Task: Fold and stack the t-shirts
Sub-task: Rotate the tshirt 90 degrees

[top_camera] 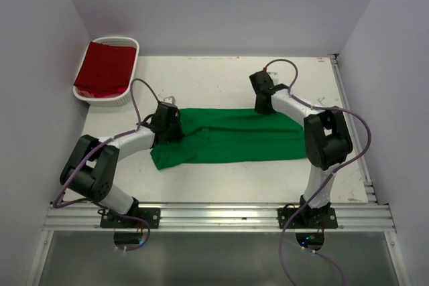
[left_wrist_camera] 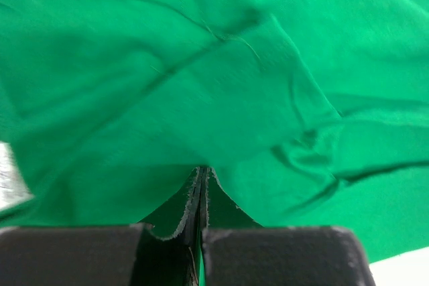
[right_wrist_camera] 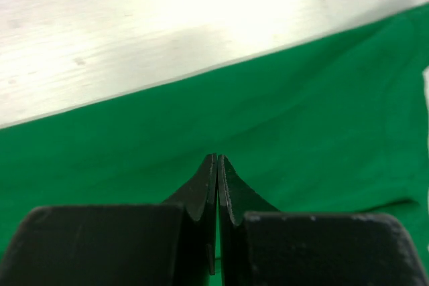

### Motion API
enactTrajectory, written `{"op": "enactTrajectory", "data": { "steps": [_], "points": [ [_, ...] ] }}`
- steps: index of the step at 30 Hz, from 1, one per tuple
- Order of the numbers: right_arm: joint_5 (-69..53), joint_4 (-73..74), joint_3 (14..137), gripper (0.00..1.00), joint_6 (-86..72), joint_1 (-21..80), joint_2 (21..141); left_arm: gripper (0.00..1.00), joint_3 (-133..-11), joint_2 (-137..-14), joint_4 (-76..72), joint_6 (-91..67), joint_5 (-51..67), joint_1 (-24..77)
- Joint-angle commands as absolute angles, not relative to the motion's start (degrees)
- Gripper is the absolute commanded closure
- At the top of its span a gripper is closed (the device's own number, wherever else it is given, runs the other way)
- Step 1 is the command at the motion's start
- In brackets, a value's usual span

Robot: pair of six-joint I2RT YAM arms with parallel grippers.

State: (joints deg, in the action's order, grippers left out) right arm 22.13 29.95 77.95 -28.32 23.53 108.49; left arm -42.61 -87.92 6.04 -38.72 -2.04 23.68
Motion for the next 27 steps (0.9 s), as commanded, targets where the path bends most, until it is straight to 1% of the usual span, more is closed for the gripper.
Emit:
{"op": "enactTrajectory", "data": {
  "steps": [1,11,18,23,27],
  "points": [
    [25.9,29.5,76.2,1.00,-29.0,22.8,107.9,1.00,-42.2,-87.1,3.1,-41.5,-1.4,26.4],
    [24.6,27.0,72.0,1.00,-29.4,22.4,110.8,1.00,-41.6,-91.8,3.3,-42.7,-5.5,27.9],
    [22.9,26.3,66.8,1.00,-30.1,22.5,110.7,1.00,-44.2,-99.0,3.6,-43.7,-9.4,27.3],
    [21.0,27.5,62.2,1.00,-29.4,22.7,109.0,1.00,-50.6,-102.9,4.2,-43.2,-8.9,23.5],
    [17.4,30.0,60.0,1.00,-29.1,23.9,106.7,1.00,-60.4,-108.2,6.2,-41.4,-8.0,19.9]
  ]
}}
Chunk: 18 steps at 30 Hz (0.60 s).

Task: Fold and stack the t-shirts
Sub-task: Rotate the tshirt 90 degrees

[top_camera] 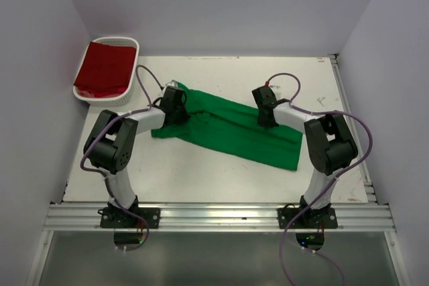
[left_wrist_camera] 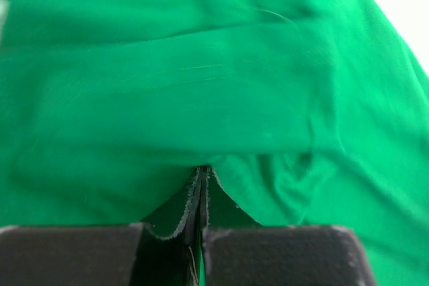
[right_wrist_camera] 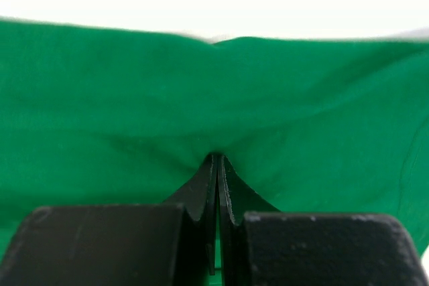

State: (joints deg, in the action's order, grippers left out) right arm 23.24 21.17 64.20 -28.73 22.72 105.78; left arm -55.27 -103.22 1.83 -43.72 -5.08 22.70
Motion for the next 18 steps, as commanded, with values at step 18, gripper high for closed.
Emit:
{"op": "enactTrajectory", "data": {
  "steps": [18],
  "points": [
    [0.2,33.2,58.5,1.00,-34.2,40.6,102.9,1.00,-95.7,-131.9,13.4,-32.3,3.5,19.0]
  ]
}}
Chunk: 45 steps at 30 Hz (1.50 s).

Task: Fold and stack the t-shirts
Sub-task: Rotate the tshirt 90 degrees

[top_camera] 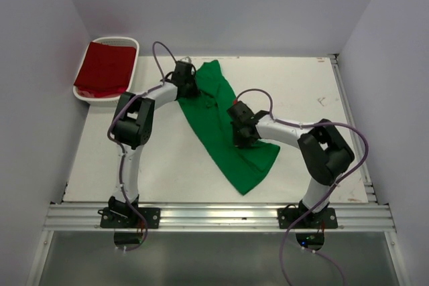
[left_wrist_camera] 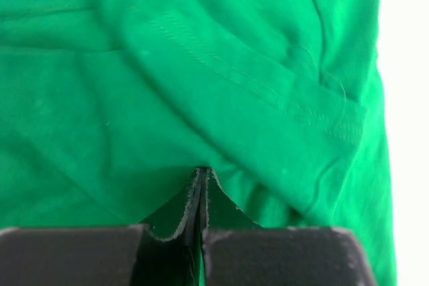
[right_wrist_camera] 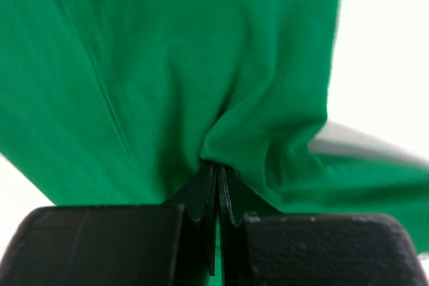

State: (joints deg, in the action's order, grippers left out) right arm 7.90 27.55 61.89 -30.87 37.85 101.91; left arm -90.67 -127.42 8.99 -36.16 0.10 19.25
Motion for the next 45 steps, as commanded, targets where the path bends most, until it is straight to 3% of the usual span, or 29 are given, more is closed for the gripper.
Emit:
{"op": "enactTrajectory", "data": {
  "steps": [1,9,19,27,30,31,32,35,36,40,45],
  "points": [
    [0.2,33.4,58.3,1.00,-34.7,41.9,102.6,1.00,-96.8,-132.6,13.6,-31.9,4.5,19.0],
    [1.1,35.9,58.0,1.00,-39.9,49.0,102.0,1.00,-107.7,-139.0,15.7,-30.2,9.0,18.5],
    [6.7,42.8,61.3,1.00,-46.2,56.2,100.5,1.00,-108.6,-139.1,12.9,-28.6,16.3,18.5],
    [10.5,44.4,64.8,1.00,-44.7,56.7,97.3,1.00,-101.2,-128.7,11.3,-27.4,15.4,18.5],
    [11.3,44.2,67.2,0.90,-42.2,56.6,95.1,1.00,-97.7,-121.9,10.9,-27.3,13.3,18.5],
    [11.9,44.3,68.6,0.86,-41.8,56.6,93.8,0.98,-96.7,-120.2,10.7,-27.4,12.7,18.6],
    [12.6,44.6,69.4,0.70,-40.5,56.6,93.2,0.96,-94.9,-116.8,10.7,-27.6,12.2,18.6],
    [16.9,45.0,72.7,0.48,-39.3,56.4,91.6,0.75,-90.2,-110.5,10.5,-27.4,10.5,19.0],
    [17.9,45.3,73.4,0.38,-39.2,56.3,91.6,0.63,-88.8,-109.2,10.2,-27.2,10.1,19.1],
    [17.5,45.5,74.7,0.39,-39.4,55.6,93.2,0.42,-82.6,-104.6,9.3,-26.6,7.8,19.5],
    [9.0,38.4,68.0,0.53,-43.5,56.8,93.2,0.42,-77.0,-104.3,9.4,-26.9,6.1,19.4]
  ]
}}
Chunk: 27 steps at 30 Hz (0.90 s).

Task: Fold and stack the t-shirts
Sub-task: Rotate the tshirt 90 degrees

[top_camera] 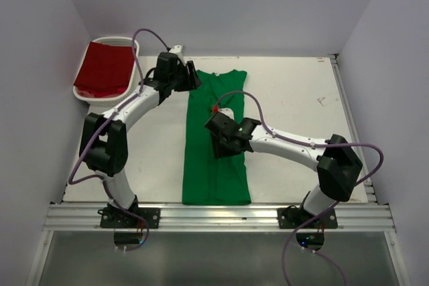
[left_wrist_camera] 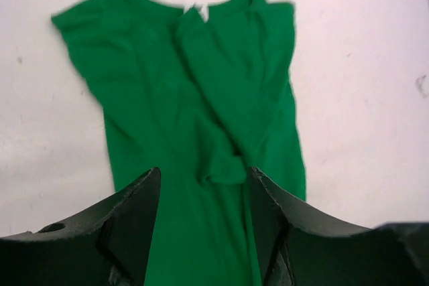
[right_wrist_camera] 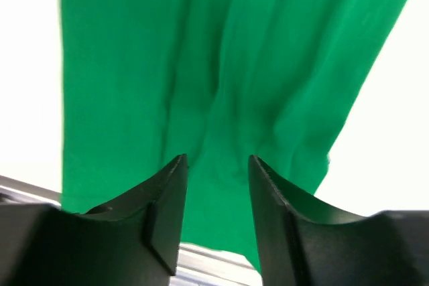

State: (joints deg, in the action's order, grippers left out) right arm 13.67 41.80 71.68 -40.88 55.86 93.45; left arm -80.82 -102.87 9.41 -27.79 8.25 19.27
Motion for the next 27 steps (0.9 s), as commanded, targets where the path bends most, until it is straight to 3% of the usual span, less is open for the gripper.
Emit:
{"op": "enactTrajectory", "data": {
  "steps": [1,10,27],
  "points": [
    [8.8,37.9,66.1,0.56,-44.2,58.3,93.0,0.42,-76.2,-104.2,9.1,-27.2,6.2,19.4],
    [10.5,40.0,65.7,0.56,-48.5,68.9,94.2,0.43,-68.8,-99.8,6.9,-28.0,4.7,19.4],
    [9.8,41.5,64.7,0.62,-52.8,73.3,98.6,0.46,-66.7,-98.8,7.3,-27.4,4.3,19.4]
  ]
}}
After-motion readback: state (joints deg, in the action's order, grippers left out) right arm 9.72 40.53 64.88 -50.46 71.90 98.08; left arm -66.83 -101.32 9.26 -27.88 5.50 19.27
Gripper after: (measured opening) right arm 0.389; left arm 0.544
